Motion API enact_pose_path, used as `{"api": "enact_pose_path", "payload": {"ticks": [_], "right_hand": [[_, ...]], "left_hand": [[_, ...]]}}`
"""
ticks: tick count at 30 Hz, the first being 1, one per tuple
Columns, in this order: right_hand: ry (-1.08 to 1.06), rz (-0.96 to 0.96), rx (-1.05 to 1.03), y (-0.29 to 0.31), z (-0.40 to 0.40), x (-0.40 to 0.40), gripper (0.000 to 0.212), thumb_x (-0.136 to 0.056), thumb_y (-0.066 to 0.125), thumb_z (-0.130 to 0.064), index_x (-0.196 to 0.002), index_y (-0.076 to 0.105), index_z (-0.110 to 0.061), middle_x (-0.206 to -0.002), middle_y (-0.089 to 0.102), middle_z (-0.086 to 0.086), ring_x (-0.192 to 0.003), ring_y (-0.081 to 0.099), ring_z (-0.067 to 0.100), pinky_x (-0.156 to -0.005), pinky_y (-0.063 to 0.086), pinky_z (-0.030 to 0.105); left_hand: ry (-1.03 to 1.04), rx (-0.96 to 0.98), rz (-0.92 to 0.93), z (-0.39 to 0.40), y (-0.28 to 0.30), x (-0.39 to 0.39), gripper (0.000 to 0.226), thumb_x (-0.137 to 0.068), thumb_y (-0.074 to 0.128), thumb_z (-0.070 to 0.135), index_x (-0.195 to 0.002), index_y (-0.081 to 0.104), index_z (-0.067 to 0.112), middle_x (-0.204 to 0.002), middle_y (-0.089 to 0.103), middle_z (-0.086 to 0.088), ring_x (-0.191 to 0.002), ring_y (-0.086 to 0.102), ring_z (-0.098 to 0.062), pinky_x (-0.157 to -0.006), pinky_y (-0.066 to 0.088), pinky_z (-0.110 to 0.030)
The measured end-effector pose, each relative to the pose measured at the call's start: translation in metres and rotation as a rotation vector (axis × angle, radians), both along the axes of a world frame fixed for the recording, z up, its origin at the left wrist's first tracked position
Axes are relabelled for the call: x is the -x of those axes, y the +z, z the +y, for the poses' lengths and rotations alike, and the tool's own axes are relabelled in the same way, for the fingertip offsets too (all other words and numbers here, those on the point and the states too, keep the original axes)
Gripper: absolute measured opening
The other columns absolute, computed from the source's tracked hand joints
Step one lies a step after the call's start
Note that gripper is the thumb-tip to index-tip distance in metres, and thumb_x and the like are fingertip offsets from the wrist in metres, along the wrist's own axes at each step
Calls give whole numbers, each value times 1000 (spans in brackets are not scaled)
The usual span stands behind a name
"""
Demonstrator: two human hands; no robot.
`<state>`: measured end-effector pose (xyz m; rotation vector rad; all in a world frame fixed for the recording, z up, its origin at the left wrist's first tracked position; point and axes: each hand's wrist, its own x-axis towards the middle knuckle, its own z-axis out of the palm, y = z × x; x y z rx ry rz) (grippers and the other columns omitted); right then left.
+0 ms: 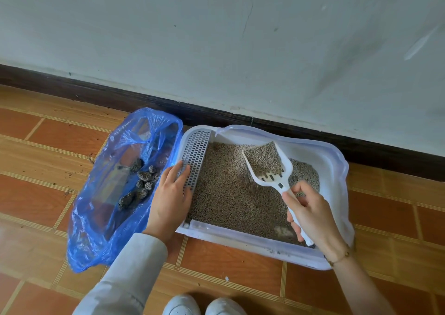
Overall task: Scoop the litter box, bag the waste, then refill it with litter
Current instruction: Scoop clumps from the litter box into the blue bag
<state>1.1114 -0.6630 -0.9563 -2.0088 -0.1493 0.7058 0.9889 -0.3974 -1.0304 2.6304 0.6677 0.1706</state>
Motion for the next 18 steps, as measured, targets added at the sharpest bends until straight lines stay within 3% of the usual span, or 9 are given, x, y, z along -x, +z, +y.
{"api": "enact_pose_path", "payload": {"ticks": [18], "right_hand": [[84, -126, 39, 3, 10, -7, 17, -95, 55, -26, -80, 47, -25, -54, 56, 4, -37, 43, 17, -37, 44, 33]], "left_hand": [[3, -36, -7, -2, 1, 0, 51, -85, 61, 0, -136, 53, 3, -141, 49, -17, -131, 41, -36, -108, 38, -46]]}}
